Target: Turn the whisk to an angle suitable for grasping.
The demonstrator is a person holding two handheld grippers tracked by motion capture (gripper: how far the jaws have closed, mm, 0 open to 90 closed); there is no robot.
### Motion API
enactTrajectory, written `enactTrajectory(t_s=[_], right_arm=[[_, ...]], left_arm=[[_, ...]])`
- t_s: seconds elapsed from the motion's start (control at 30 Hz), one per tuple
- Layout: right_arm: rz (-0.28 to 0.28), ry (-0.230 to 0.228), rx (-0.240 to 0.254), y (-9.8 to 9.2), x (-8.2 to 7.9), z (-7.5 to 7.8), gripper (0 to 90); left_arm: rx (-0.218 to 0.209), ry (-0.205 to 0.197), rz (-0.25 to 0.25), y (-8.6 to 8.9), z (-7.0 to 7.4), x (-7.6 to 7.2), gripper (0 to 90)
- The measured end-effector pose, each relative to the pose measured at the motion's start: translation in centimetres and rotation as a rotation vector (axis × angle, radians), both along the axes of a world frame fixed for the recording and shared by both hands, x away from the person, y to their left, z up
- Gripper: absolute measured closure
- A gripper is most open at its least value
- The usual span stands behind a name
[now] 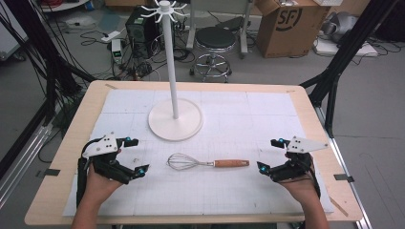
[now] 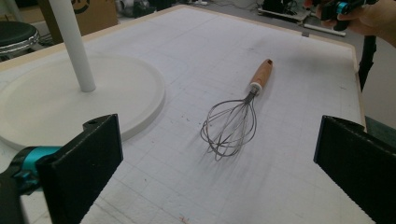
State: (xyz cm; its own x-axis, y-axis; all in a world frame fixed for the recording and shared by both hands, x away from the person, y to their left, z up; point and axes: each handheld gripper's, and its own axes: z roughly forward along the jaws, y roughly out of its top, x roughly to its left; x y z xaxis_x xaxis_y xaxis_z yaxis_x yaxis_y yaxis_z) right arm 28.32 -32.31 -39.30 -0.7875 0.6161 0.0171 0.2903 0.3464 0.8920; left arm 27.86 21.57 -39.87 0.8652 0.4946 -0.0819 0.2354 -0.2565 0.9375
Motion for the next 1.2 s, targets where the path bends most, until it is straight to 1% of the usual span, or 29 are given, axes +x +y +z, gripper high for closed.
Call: enactTrajectory(t_s=[0.07,0.1,0.17,0.23,0.3,0.33,0.37,0.4,0.5,0.53,0.6,0.63,0.67,0.7,0.73,0.8,0.87,0.93,0.97,1.0,1.03,1.07,1.13,1.17,1.2], right_arm=[[0.004,0.004,-0.008,-0.1,0.0,-0.1,0.4],[0.007,0.015,-0.005,-0.1,-0.1,-0.4,0.5],[0.007,0.01,-0.013,-0.2,0.0,-0.5,0.5],[0.0,0.021,-0.017,-0.3,-0.1,-0.6,0.5],[0.001,0.015,-0.016,-0.3,-0.2,-0.5,0.5],[0.001,0.01,-0.019,-0.2,-0.3,-0.5,0.5],[0.007,0.011,-0.035,0.2,-0.4,-0.4,0.5],[0.014,0.016,-0.04,0.3,-0.5,-0.4,0.5],[0.028,0.007,-0.048,0.8,-0.5,-0.3,0.5],[0.028,0.008,-0.057,1.1,-0.4,-0.3,0.5],[0.034,0.015,-0.074,1.5,-0.2,-0.4,0.5],[0.041,0.019,-0.096,1.9,0.0,-0.5,0.5],[0.041,0.014,-0.108,2.1,0.1,-0.6,0.5],[0.048,0.02,-0.119,2.4,0.3,-0.6,0.6],[0.053,0.024,-0.123,2.7,0.4,-0.7,0.8],[0.062,0.041,-0.125,3.4,0.8,-0.7,4.7],[0.077,0.057,-0.136,4.0,1.1,-0.6,5.2],[0.092,0.066,-0.161,4.7,1.6,-0.6,6.3],[0.103,0.069,-0.169,5.0,1.8,-0.6,8.4],[0.111,0.069,-0.179,5.2,2.0,-0.5,12.9],[0.119,0.078,-0.184,5.5,2.1,-0.4,14.9],[0.128,0.075,-0.19,5.7,2.3,-0.4,14.9],[0.126,0.07,-0.213,6.3,2.5,-0.4,14.9],[0.133,0.084,-0.216,6.6,2.5,-0.4,15.1],[0.14,0.079,-0.228,6.9,2.7,-0.5,15.2]], left_arm=[[0.001,0.001,0.002,-0.2,0.0,0.1,1.8],[0.002,0.002,-0.001,-0.3,0.0,0.2,1.8],[0.007,-0.003,-0.005,-0.5,0.0,0.3,1.8],[0.015,0.002,-0.009,-0.8,-0.1,0.4,1.8],[0.02,0.0,-0.014,-0.9,-0.1,0.4,1.8],[0.015,-0.001,-0.016,-0.9,-0.1,0.4,1.8],[0.013,-0.003,-0.017,-0.9,-0.2,0.4,1.8],[0.011,-0.002,-0.019,-0.9,-0.2,0.5,1.8],[0.01,-0.002,-0.015,-0.9,-0.2,0.5,1.8],[0.012,-0.012,-0.013,-0.9,-0.1,0.5,1.8],[0.007,-0.011,-0.011,-0.7,0.0,0.5,1.8],[-0.002,-0.011,-0.01,-0.6,0.0,0.5,1.7],[-0.004,-0.01,-0.011,-0.5,0.0,0.5,1.7],[-0.004,-0.009,-0.011,-0.5,0.0,0.6,1.8],[-0.006,-0.009,-0.014,-0.6,0.0,0.5,1.7],[-0.004,-0.008,-0.014,-0.7,0.0,0.5,1.8],[-0.003,-0.008,-0.016,-0.7,0.0,0.6,1.8],[-0.001,-0.009,-0.016,-0.6,0.0,0.6,1.8],[0.0,-0.011,-0.01,-0.6,0.0,0.5,1.7],[-0.006,-0.01,-0.012,-0.6,0.0,0.5,1.8],[-0.008,-0.013,-0.009,-0.5,0.1,0.5,1.7],[-0.007,-0.014,-0.008,-0.5,0.1,0.5,1.8],[-0.007,-0.013,-0.009,-0.5,0.1,0.5,1.8],[-0.006,-0.012,-0.011,-0.5,0.1,0.5,1.8],[0.0,-0.01,-0.009,-0.6,0.1,0.5,1.7]])
